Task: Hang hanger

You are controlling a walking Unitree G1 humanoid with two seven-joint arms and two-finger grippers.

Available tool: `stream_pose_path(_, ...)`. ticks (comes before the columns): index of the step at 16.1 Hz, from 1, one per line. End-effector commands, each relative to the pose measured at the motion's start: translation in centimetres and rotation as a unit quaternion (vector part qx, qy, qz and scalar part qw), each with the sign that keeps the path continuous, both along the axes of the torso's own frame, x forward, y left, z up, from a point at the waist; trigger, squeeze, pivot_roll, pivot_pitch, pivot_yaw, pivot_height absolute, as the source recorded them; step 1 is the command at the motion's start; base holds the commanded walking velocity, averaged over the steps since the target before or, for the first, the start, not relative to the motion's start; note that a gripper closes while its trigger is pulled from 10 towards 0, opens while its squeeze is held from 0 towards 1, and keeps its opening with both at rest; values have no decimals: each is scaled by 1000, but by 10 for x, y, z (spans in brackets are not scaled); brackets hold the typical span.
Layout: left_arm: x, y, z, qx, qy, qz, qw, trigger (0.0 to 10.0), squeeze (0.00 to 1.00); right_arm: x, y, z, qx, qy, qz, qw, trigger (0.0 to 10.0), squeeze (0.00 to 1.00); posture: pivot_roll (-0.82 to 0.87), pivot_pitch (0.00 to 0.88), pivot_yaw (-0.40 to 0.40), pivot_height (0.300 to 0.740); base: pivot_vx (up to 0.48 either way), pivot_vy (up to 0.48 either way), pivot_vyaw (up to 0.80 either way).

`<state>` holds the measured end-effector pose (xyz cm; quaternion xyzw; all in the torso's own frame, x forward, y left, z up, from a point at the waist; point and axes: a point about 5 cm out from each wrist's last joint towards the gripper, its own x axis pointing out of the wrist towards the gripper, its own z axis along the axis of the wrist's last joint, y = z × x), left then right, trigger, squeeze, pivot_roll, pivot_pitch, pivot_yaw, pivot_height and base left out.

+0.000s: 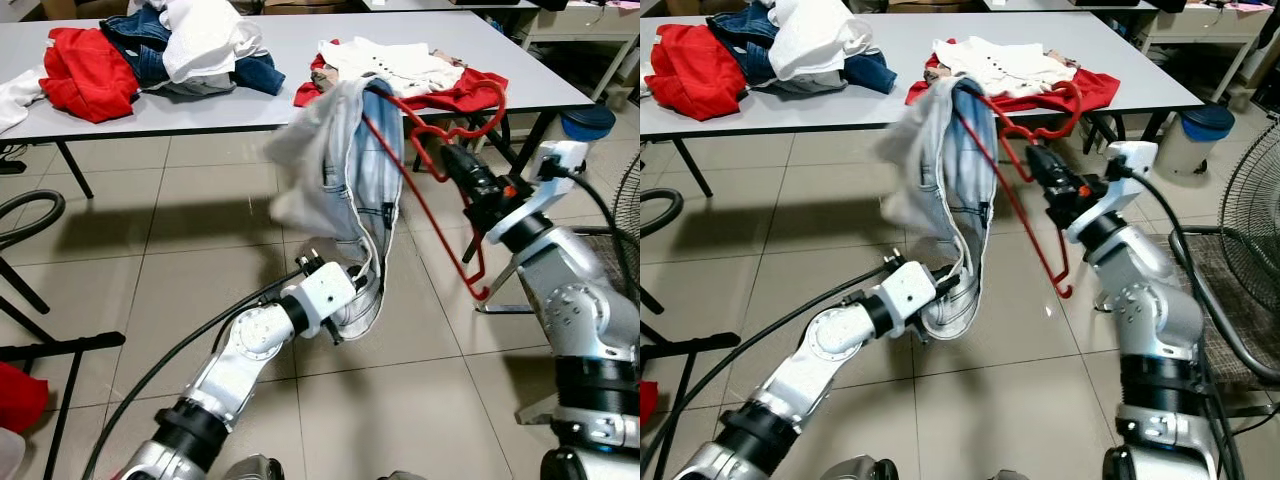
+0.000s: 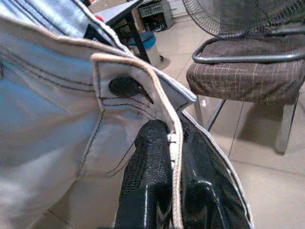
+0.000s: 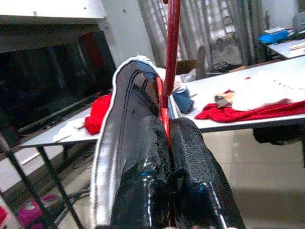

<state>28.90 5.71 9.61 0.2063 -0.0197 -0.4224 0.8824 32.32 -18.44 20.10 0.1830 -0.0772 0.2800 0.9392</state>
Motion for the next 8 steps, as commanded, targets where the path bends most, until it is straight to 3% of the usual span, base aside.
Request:
stream_pose_path(1,5,0,6,-21,5,3,1000,10000,12,-5,1,19,7,-62,5,998,10000,0,-166,32,14,740,0,0,0)
stream_pose_path(2,5,1,7,-38,20,-1,999,10000,1000,-7,4,24,13,-76,18,997,10000,0,-167,34,19,740,0,0,0)
stream_pose_path(6,4,4,7,-56,41,-16,997,10000,1000,-8,3,27,19,-87,21,996,10000,0,-162,35,20,740,0,0,0)
stream_pose_path(8,-1,5,3,-52,67,-48,995,10000,1000,-9,3,27,23,-90,22,995,10000,0,-159,35,18,740,0,0,0)
